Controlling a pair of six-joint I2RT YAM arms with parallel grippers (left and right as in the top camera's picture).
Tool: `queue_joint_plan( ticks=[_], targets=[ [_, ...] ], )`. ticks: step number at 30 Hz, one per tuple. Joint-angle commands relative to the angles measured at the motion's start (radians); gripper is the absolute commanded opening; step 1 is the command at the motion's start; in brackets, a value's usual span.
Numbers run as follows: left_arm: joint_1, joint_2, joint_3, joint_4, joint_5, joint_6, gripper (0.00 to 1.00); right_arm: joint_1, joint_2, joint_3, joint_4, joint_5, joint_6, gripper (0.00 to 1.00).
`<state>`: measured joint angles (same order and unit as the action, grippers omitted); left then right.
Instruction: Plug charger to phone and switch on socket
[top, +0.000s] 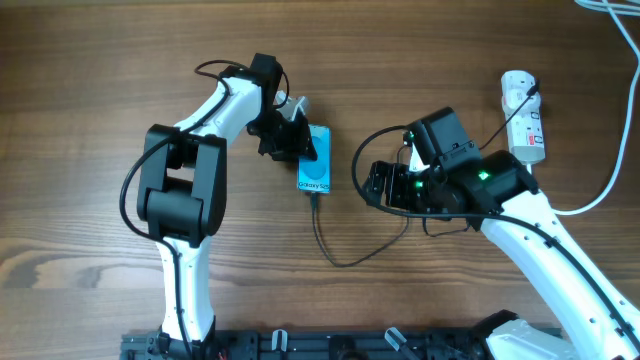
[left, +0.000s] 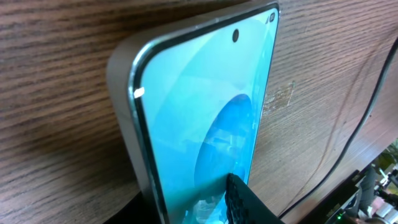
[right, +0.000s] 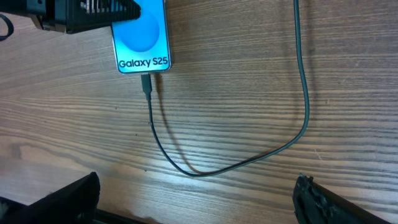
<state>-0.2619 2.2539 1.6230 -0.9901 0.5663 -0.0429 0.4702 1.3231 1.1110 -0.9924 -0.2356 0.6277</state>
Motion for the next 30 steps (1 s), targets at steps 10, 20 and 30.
queue_joint_plan(
  ticks=[10,20,30],
  targets=[
    [0.016,-0.003,-0.003,-0.030,-0.202,-0.090,1.00,-0.002,0.010,-0.008,-0.019,0.004,0.000,1.00],
    [0.074,-0.444,-0.002,-0.099,-0.497,-0.299,1.00,-0.132,0.041,0.187,-0.221,0.138,-0.128,1.00],
    [0.074,-0.724,-0.002,-0.100,-0.553,-0.361,1.00,-0.612,0.203,0.370,-0.045,0.469,-0.156,1.00]
  ],
)
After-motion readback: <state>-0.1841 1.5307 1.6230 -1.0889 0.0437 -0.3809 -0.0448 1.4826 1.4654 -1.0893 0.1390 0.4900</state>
